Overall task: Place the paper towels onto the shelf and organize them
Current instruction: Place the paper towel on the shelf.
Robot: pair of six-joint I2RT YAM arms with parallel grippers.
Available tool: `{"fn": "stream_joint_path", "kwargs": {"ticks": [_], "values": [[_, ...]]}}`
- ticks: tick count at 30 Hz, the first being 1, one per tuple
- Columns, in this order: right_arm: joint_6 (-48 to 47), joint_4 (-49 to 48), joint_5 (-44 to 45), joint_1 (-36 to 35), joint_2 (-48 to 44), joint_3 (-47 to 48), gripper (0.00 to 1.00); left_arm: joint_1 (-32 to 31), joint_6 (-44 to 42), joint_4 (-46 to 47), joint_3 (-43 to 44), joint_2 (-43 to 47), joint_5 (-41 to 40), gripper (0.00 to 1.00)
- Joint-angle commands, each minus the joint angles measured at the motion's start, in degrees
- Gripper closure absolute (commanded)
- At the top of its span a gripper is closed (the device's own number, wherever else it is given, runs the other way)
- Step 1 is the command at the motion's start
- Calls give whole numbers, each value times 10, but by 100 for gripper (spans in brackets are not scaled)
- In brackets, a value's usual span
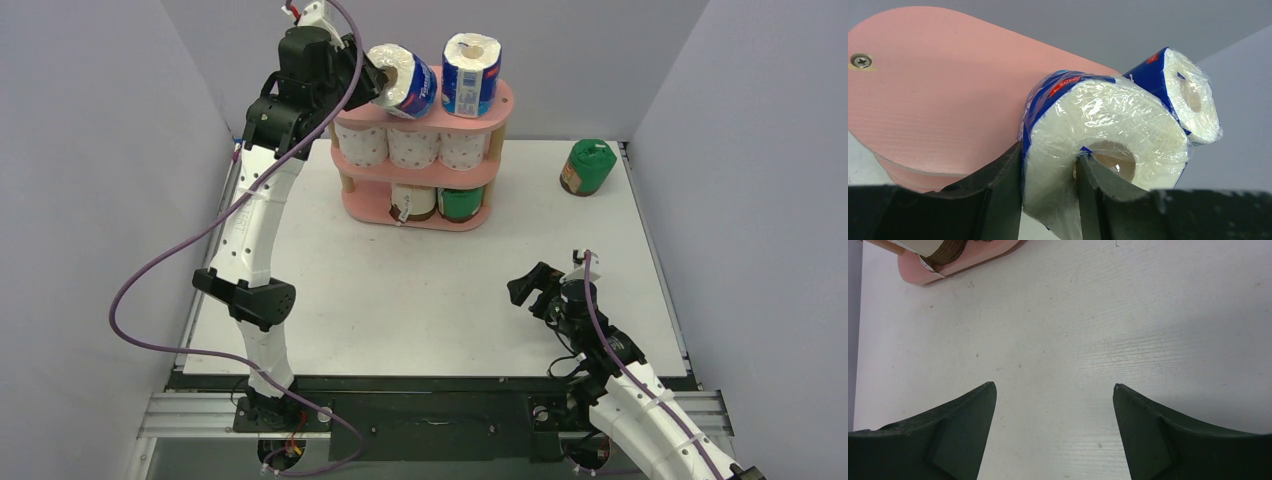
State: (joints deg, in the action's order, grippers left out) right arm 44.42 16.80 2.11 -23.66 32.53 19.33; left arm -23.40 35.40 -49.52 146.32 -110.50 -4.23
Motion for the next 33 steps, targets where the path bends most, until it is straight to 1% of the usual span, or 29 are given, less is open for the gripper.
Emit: {"fn": "stream_joint_path", "kwargs": {"ticks": [1,4,8,12,19,23,25,33], "values": [[4,-13,2,1,4,14,18,5,7,40,26,3,12,87],[4,-14,2,1,4,15,18,5,7,39,25,3,10,83],[5,-13,2,2,4,14,18,5,5,39,24,3,8,73],[4,-14,2,2,4,13,18,5,5,41,23,4,7,66],[3,-14,3,2,5,11,18,5,5,43,20,4,7,59],[4,-14,2,2,5,11,18,5,7,46,20,4,6,52],[3,-14,3,2,6,13,18,5,7,47,20,5,5,50],[1,-15,3,2,11,13,18,5,6,49,20,6,4,47]]}}
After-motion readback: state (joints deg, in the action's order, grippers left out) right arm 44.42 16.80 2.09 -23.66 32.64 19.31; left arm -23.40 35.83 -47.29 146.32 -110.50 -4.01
